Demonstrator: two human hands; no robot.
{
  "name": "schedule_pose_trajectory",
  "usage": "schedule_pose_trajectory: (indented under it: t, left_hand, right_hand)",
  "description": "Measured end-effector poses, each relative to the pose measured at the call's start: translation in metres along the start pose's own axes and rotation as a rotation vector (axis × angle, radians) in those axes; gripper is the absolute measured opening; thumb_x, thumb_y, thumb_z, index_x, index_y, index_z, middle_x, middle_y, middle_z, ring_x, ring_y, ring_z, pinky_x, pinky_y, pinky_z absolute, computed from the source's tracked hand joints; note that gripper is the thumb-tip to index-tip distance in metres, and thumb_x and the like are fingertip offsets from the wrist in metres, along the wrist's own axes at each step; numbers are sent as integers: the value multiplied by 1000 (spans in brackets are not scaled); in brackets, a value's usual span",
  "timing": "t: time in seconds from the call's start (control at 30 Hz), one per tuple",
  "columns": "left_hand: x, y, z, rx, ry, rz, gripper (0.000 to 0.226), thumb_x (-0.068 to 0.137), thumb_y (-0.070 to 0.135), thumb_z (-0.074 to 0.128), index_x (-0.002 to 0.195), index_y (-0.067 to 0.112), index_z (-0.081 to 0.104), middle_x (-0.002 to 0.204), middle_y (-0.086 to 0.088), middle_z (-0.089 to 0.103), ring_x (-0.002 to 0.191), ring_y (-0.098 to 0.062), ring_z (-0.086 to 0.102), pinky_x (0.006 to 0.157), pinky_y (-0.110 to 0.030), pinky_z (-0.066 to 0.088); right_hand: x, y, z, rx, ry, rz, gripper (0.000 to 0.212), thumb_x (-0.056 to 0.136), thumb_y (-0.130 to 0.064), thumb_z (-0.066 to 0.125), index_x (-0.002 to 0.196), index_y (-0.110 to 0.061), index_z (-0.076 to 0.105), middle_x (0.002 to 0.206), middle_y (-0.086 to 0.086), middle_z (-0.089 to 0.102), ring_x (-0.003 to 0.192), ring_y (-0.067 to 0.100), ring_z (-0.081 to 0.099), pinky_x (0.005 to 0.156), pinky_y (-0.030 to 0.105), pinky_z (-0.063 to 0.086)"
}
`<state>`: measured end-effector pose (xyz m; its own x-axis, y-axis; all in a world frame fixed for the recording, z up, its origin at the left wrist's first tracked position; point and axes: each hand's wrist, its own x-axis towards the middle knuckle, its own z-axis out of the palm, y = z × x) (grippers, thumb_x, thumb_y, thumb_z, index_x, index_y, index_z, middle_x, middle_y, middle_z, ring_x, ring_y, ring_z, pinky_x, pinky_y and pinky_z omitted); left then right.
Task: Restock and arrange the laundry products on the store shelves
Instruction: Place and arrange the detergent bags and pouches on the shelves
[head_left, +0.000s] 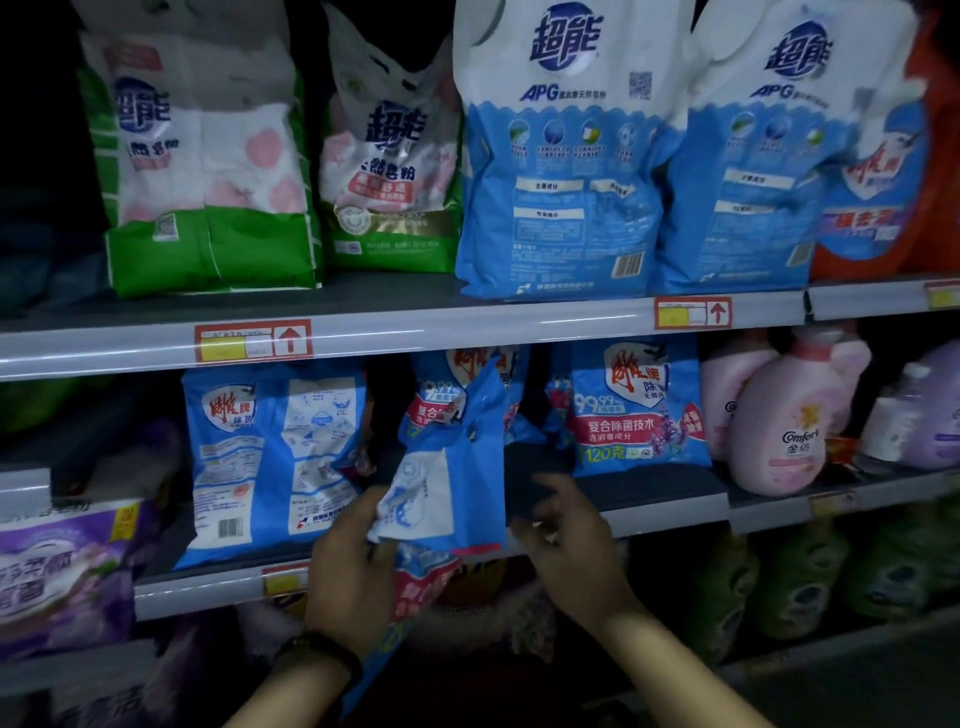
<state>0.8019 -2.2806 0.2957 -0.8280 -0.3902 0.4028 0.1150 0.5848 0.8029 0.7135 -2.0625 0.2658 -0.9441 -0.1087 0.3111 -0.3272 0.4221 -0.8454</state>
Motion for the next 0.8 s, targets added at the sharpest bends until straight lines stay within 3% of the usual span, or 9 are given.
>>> schedule_pose_trajectory:
  t: [0.07, 0.2, 0.3, 0.4, 0.5, 0.57, 0.63, 0.73, 0.8]
  left_hand:
    - [-1, 4, -11, -93, 28, -19, 44, 86, 11, 53, 112, 44, 67, 110, 13, 75, 102, -13, 71, 82, -27, 56]
    - [4, 21, -43, -199, 162, -33, 34, 98, -3, 55, 108, 25, 72, 88, 11, 75, 77, 8, 69, 57, -9, 49]
    - [3, 33, -67, -329, 128, -19, 32, 103, 4, 56, 103, 32, 71, 88, 12, 80, 81, -2, 75, 57, -16, 55]
    - [-7, 28, -79, -419, 84, -74, 14, 102, 24, 61, 101, 29, 74, 90, 11, 81, 84, -8, 78, 56, -20, 58]
    - [-20, 25, -81, -448, 18, -184, 38, 95, 53, 64, 97, 17, 74, 85, -28, 73, 77, -46, 74, 59, -60, 58]
    - [-25, 25, -82, -513, -14, -278, 38, 100, 54, 57, 101, 19, 73, 85, -19, 77, 77, -45, 74, 56, -51, 61]
    - [-28, 18, -80, -590, -36, -400, 31, 99, 57, 51, 105, 33, 70, 95, -4, 78, 84, -33, 76, 71, -43, 61]
    - [-34, -3, -73, -658, -119, -459, 60, 87, 74, 53, 121, 29, 74, 116, -6, 79, 105, -34, 76, 98, -57, 57]
    - [-36, -28, -63, -719, -82, -514, 76, 77, 83, 59, 129, 28, 71, 125, -8, 76, 112, -34, 74, 105, -61, 52]
  right_hand:
    - [15, -11, -4, 92, -116, 137, 67, 88, -39, 82, 145, -38, 46, 116, -4, 65, 108, 12, 66, 90, 30, 55]
    - [28, -34, -13, 360, -339, 351, 94, 76, -55, 87, 156, -36, 41, 148, -6, 56, 128, 15, 60, 100, 39, 56]
    - [26, -49, -17, 495, -403, 241, 73, 86, -50, 81, 151, -48, 48, 146, -17, 57, 131, 9, 58, 114, 50, 47]
    - [19, -62, -12, 658, -502, 108, 48, 96, -38, 71, 143, -40, 61, 145, -7, 66, 134, 21, 62, 112, 49, 49]
    - [9, -69, -7, 832, -427, 173, 30, 99, -30, 65, 126, -23, 76, 132, 9, 74, 125, 32, 69, 105, 49, 54]
    - [4, -69, -6, 874, -333, 257, 26, 100, -25, 67, 119, -12, 79, 124, 17, 76, 116, 38, 72, 103, 54, 55]
    - [1, -68, -7, 792, -201, 303, 21, 93, -19, 77, 107, -5, 82, 111, 20, 79, 105, 42, 75, 99, 59, 58]
    - [-5, -71, -8, 635, -100, 196, 20, 87, -23, 84, 91, -4, 82, 99, 30, 77, 91, 37, 76, 82, 52, 57]
    - [-9, -75, -6, 593, -52, 137, 43, 85, -31, 86, 90, 9, 71, 95, 46, 65, 80, 30, 64, 72, 47, 47]
